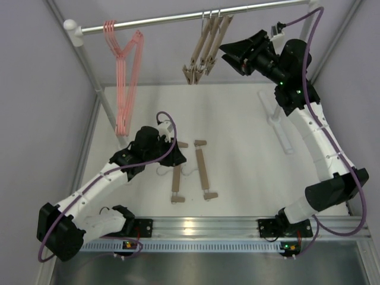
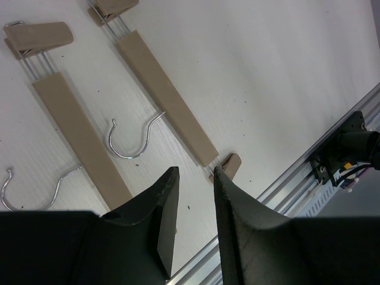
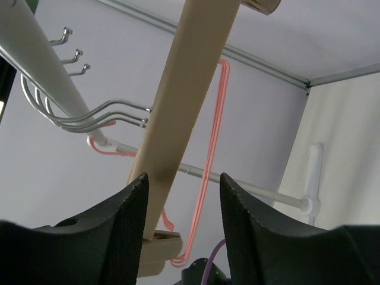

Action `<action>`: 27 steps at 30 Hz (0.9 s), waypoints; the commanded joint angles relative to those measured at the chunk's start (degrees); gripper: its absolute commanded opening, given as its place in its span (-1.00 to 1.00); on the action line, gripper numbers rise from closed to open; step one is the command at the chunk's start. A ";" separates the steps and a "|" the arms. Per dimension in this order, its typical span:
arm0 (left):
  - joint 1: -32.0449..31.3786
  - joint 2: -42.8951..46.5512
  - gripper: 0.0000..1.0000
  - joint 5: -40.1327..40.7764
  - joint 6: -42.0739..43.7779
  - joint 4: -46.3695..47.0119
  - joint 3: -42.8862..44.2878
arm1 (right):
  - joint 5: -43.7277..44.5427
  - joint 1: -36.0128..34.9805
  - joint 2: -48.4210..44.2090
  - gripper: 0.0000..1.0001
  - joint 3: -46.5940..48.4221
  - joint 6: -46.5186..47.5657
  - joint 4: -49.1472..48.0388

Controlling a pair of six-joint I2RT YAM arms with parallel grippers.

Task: Organize the hangers

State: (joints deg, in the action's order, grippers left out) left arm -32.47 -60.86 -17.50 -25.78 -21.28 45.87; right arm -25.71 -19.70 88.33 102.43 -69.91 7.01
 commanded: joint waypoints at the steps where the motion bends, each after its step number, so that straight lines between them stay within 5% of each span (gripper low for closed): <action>1: 0.39 1.62 -0.31 0.01 -0.24 0.36 -0.25 | 1.63 0.45 -5.01 -0.03 -1.09 3.89 1.60; 5: 0.39 1.88 -0.30 0.27 -0.24 0.36 -0.43 | 4.09 0.54 -12.02 -0.01 -6.53 9.25 7.57; 12: 0.65 1.71 -0.30 1.50 -1.29 0.36 -1.22 | 14.00 0.19 -26.43 -0.03 -33.03 18.48 15.84; 18: 0.74 2.24 -0.28 1.41 -1.99 0.36 -0.78 | 30.49 -14.20 -27.08 -0.05 -49.15 20.70 19.36; 22: 0.83 2.50 -0.28 0.45 -2.08 -0.43 0.19 | 38.97 -28.33 -21.55 -0.09 -52.86 18.32 19.10; 27: 0.92 2.50 -0.28 0.18 -1.47 -1.66 1.68 | 41.61 -36.18 -13.03 -0.20 -53.39 17.35 14.71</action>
State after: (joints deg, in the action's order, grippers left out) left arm -31.90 -59.68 -16.73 -27.35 -21.76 44.93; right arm 9.19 -52.66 72.82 47.66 -52.10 24.93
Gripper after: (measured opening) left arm 0.362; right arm 0.408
